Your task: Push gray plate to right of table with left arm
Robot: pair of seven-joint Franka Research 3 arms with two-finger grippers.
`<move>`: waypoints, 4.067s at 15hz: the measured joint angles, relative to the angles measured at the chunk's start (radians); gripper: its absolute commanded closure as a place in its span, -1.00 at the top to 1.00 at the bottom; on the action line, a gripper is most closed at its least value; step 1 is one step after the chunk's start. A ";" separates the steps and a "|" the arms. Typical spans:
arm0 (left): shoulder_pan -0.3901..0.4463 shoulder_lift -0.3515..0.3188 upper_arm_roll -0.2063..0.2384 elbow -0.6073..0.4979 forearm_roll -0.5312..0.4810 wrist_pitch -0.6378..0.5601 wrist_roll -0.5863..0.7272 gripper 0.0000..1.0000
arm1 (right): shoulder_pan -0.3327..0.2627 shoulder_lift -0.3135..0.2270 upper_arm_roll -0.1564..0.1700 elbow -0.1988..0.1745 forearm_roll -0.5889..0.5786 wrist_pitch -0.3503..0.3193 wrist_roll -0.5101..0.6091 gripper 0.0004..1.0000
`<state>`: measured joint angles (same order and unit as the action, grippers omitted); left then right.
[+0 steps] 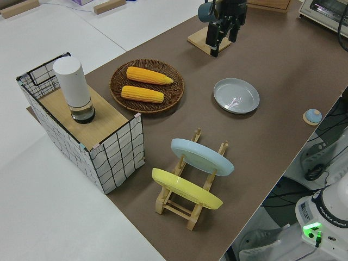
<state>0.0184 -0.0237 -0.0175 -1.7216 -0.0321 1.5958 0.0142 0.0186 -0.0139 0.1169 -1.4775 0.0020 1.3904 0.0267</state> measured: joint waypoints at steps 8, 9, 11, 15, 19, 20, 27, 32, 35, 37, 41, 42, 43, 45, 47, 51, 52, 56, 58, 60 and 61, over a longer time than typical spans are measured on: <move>0.001 0.001 0.003 -0.001 0.000 -0.001 -0.082 1.00 | 0.000 0.000 0.000 0.000 0.000 0.000 0.000 0.97; 0.001 0.001 0.004 -0.002 0.000 -0.002 -0.088 1.00 | 0.000 0.000 0.000 0.000 0.000 0.000 0.000 0.97; 0.001 0.004 0.005 -0.019 0.000 -0.004 -0.102 1.00 | 0.000 0.000 0.000 0.000 0.000 0.000 0.000 0.97; 0.000 0.015 0.002 -0.048 0.000 -0.004 -0.120 1.00 | 0.000 0.000 0.000 0.000 0.000 0.000 0.000 0.97; -0.002 0.015 -0.005 -0.079 -0.002 0.005 -0.150 1.00 | 0.000 0.000 0.000 0.000 0.000 0.000 0.000 0.97; -0.003 0.014 -0.008 -0.090 -0.008 0.016 -0.153 1.00 | 0.000 0.000 0.000 0.000 0.000 0.000 0.000 0.97; -0.001 -0.012 -0.004 -0.240 -0.021 0.171 -0.159 1.00 | 0.000 0.000 0.000 0.000 0.000 0.000 0.000 0.97; -0.002 -0.046 -0.008 -0.349 -0.022 0.276 -0.159 1.00 | 0.000 0.000 0.000 0.000 0.000 0.000 0.000 0.97; -0.002 -0.064 -0.008 -0.417 -0.027 0.345 -0.160 1.00 | 0.000 0.000 0.000 0.000 0.000 0.000 0.000 0.97; -0.002 -0.071 -0.008 -0.462 -0.039 0.402 -0.160 1.00 | 0.000 0.000 0.000 0.000 0.000 0.000 0.000 0.97; -0.018 -0.072 -0.015 -0.534 -0.070 0.492 -0.172 1.00 | 0.000 0.000 0.000 0.000 0.000 0.000 0.000 0.97; -0.022 -0.072 -0.019 -0.548 -0.071 0.510 -0.176 1.00 | 0.000 0.000 0.000 0.000 0.000 0.000 0.000 0.97; -0.026 -0.072 -0.023 -0.566 -0.071 0.537 -0.178 1.00 | 0.000 0.000 0.000 0.000 0.000 0.000 0.000 0.97; -0.039 -0.072 -0.027 -0.598 -0.071 0.576 -0.182 1.00 | 0.000 0.000 0.000 0.000 0.000 0.000 0.000 0.97; -0.047 -0.072 -0.031 -0.623 -0.072 0.610 -0.185 1.00 | 0.000 0.000 0.000 0.000 0.000 0.000 0.000 0.97; -0.054 -0.071 -0.031 -0.661 -0.095 0.677 -0.187 1.00 | 0.000 0.000 0.000 0.000 0.000 0.000 0.000 0.97; -0.055 -0.071 -0.031 -0.675 -0.100 0.694 -0.187 1.00 | 0.000 0.000 0.000 0.000 0.000 0.000 0.000 0.97; -0.075 -0.065 -0.032 -0.738 -0.106 0.783 -0.187 1.00 | 0.000 0.000 0.000 0.000 0.000 0.000 0.000 0.97; -0.088 -0.060 -0.032 -0.769 -0.107 0.827 -0.188 1.00 | 0.000 0.000 0.000 0.000 0.000 0.000 0.000 0.97; -0.096 -0.054 -0.032 -0.783 -0.107 0.847 -0.189 0.97 | 0.000 0.000 0.000 0.000 0.000 0.000 0.000 0.97; -0.097 -0.051 -0.032 -0.785 -0.107 0.849 -0.189 0.95 | 0.000 0.000 0.000 0.000 0.000 0.000 0.000 0.97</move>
<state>-0.0787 -0.0752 -0.0500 -2.5064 -0.1391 2.4449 -0.1753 0.0186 -0.0139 0.1169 -1.4775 0.0020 1.3904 0.0267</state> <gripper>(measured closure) 0.009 0.013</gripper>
